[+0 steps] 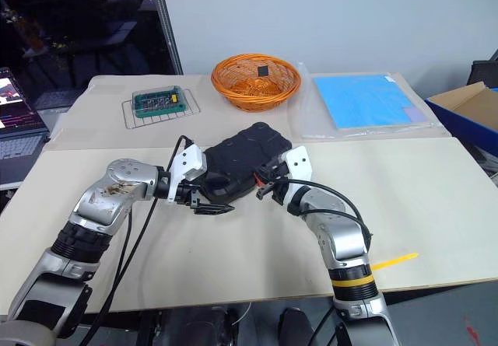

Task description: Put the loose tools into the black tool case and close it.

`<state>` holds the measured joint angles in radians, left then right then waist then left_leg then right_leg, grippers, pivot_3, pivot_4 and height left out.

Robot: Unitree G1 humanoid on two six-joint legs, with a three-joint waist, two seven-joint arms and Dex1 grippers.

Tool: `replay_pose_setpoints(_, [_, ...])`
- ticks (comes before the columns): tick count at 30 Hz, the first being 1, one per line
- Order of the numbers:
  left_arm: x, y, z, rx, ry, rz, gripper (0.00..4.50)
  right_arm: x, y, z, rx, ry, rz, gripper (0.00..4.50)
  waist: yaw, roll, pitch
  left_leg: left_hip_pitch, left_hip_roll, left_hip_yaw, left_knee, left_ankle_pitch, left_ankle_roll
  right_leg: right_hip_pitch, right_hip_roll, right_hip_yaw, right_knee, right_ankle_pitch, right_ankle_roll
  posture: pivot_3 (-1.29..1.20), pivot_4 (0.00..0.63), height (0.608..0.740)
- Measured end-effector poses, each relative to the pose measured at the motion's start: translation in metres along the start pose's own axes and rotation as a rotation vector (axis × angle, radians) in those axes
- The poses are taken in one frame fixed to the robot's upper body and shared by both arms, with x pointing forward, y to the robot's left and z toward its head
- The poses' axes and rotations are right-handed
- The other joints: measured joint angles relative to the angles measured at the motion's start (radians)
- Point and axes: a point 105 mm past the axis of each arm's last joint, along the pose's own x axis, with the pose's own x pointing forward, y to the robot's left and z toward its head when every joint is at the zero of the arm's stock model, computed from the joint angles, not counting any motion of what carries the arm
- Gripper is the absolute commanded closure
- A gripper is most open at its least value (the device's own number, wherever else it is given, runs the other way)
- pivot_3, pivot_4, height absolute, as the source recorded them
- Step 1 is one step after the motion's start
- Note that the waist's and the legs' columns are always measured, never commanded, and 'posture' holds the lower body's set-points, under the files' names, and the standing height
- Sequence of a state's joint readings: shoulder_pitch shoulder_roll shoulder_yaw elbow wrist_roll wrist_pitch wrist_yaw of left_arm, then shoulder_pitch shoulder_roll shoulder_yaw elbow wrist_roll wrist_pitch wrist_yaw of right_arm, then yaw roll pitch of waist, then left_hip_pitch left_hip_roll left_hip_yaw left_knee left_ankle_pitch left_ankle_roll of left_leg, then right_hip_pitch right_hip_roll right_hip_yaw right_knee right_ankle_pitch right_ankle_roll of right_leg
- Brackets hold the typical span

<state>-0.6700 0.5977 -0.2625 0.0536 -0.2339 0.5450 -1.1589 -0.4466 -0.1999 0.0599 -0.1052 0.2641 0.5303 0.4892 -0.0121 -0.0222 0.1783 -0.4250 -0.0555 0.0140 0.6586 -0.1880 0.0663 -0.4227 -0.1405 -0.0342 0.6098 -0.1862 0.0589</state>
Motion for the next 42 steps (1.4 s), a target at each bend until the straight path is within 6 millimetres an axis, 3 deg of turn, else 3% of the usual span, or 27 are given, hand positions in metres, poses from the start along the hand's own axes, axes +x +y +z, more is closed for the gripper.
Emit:
replay_pose_setpoints(7, [0.0,0.0,-0.002,-0.007,0.002,0.007,0.0,0.003,-0.013,-0.014,-0.038,0.077,-0.051,4.46,-0.001,0.001,-0.002,0.0,0.0,0.0,0.0,0.0,0.0,0.0,0.0,0.0,0.0,0.0,0.0,0.0,0.15,0.74])
replay_pose_setpoints(16, [0.002,0.0,-0.007,-0.027,0.009,0.014,0.0,0.012,-0.012,-0.024,-0.175,0.199,-0.02,4.46,-0.005,0.0,-0.017,0.003,0.001,0.0,-0.001,0.0,0.0,0.002,-0.002,0.0,0.0,-0.004,-0.005,0.0,0.15,0.74])
replay_pose_setpoints(22, [0.004,0.0,-0.009,-0.036,0.007,0.021,0.0,0.011,-0.014,-0.028,-0.169,0.256,-0.02,4.46,-0.004,0.0,-0.022,0.003,0.001,-0.001,-0.001,-0.001,-0.001,0.003,-0.006,-0.001,0.0,-0.005,-0.006,0.0,0.15,0.74])
replay_pose_setpoints(29, [0.008,-0.003,-0.011,-0.035,-0.012,0.029,0.0,0.004,-0.017,-0.027,-0.197,0.256,-0.021,4.46,0.0,0.001,-0.026,0.003,0.001,-0.001,-0.002,-0.001,-0.001,0.003,-0.007,-0.002,-0.001,-0.006,-0.005,0.0,0.15,0.74])
replay_pose_setpoints(32, [0.007,-0.005,-0.01,-0.016,-0.061,0.045,0.0,0.001,-0.015,-0.021,-0.249,0.168,-0.032,4.46,0.002,0.001,-0.026,0.002,-0.001,-0.001,-0.009,-0.001,-0.001,0.001,-0.007,-0.003,-0.005,-0.006,-0.004,0.0,0.15,0.74])
replay_pose_setpoints(34, [0.006,-0.007,-0.009,0.009,-0.139,0.084,0.0,-0.004,-0.01,-0.014,-0.176,0.069,-0.012,4.46,0.004,0.003,-0.024,0.001,-0.001,-0.001,-0.012,0.0,-0.001,0.0,-0.006,-0.003,-0.008,-0.003,0.001,0.0,0.15,0.74])
replay_pose_setpoints(38, [-0.006,-0.017,0.001,-0.108,-0.322,0.076,0.0,-0.043,-0.009,0.029,-0.18,-0.084,0.066,3.49,0.014,0.002,-0.015,-0.012,-0.002,-0.001,-0.011,0.005,0.007,-0.008,-0.004,-0.004,-0.006,0.003,-0.007,0.0,0.15,0.74])
replay_pose_setpoints(40, [-0.018,-0.023,0.002,-0.144,-0.351,0.071,0.0,-0.068,-0.01,0.031,-0.251,-0.04,0.096,2.76,0.019,0.002,-0.015,-0.013,-0.003,-0.001,-0.011,0.001,0.009,-0.009,-0.004,-0.004,-0.005,0.002,-0.007,0.0,0.15,0.74])
replay_pose_setpoints(42, [-0.036,-0.031,-0.002,-0.177,-0.36,0.09,0.0,-0.098,-0.011,0.016,-0.256,0.069,0.125,2.19,0.024,0.001,-0.015,-0.013,-0.002,-0.001,-0.011,-0.003,0.01,-0.008,-0.004,-0.005,-0.008,-0.001,-0.007,0.0,0.15,0.74])
